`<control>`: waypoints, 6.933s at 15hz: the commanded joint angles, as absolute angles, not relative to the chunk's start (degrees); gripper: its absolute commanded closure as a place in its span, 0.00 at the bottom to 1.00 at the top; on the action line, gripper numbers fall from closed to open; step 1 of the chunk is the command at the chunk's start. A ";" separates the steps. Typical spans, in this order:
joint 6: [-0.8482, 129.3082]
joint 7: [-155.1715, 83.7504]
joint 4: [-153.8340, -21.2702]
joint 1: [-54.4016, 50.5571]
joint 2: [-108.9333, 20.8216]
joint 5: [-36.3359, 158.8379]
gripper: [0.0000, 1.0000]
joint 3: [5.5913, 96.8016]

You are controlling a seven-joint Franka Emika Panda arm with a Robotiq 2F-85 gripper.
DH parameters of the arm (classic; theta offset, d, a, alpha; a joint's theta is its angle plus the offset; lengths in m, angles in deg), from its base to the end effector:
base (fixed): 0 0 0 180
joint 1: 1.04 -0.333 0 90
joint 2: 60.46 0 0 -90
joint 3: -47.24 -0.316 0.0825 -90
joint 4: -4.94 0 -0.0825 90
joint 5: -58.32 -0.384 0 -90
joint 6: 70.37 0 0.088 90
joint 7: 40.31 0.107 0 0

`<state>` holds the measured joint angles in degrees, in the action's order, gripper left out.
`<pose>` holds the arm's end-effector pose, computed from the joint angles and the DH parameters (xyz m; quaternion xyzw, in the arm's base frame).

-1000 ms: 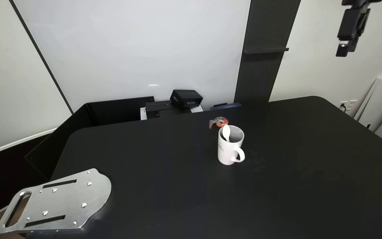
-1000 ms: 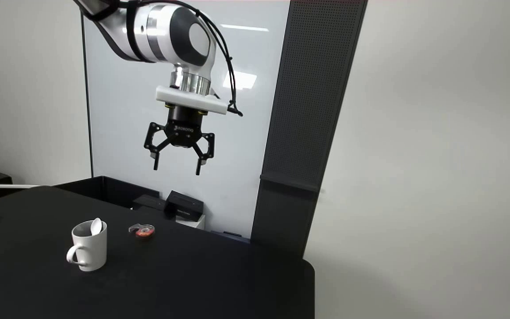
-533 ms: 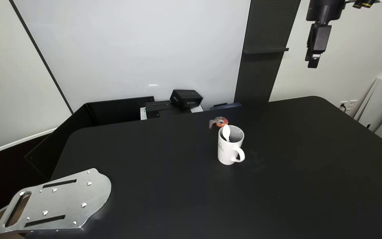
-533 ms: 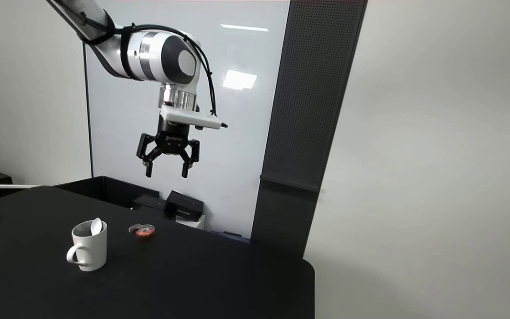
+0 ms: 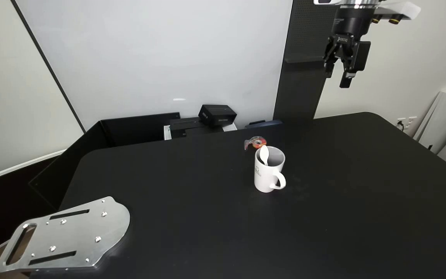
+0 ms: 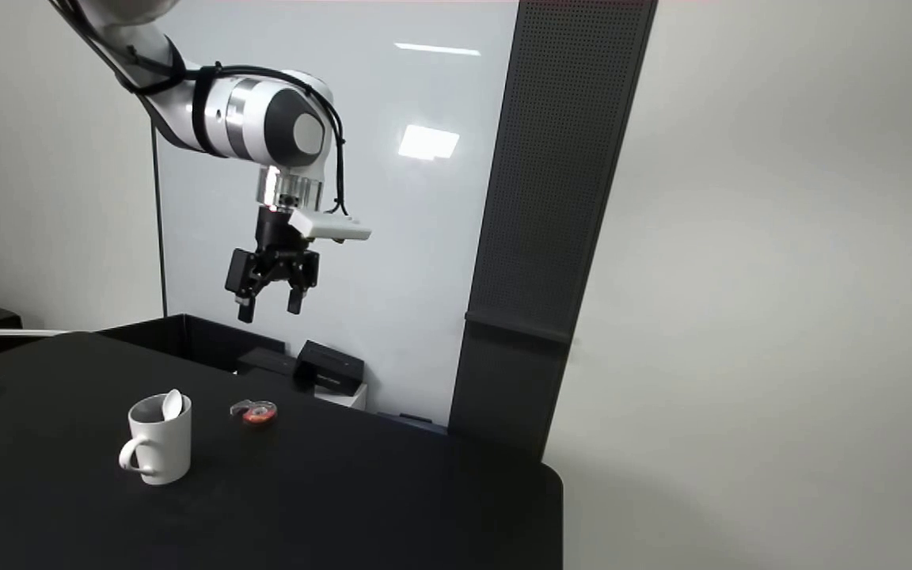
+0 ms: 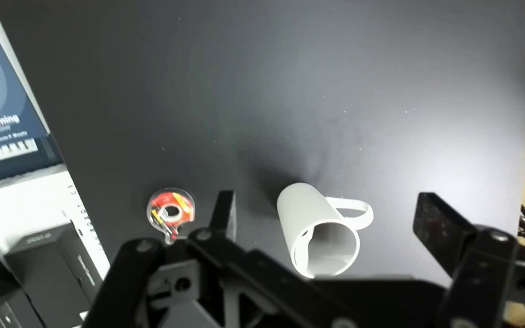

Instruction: Remove the white spoon from the mug and place it on the table

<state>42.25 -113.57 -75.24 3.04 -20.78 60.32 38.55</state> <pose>0.7126 0.0345 0.2907 -0.7802 -0.6218 0.0300 0.0612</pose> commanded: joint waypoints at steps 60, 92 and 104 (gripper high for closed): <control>40.67 -139.70 -51.33 -9.67 4.48 59.53 0.00 36.41; 38.98 -136.74 -45.77 -10.26 9.36 60.13 1.00 37.15; 33.35 -134.81 -39.10 -10.08 8.32 59.76 0.99 37.39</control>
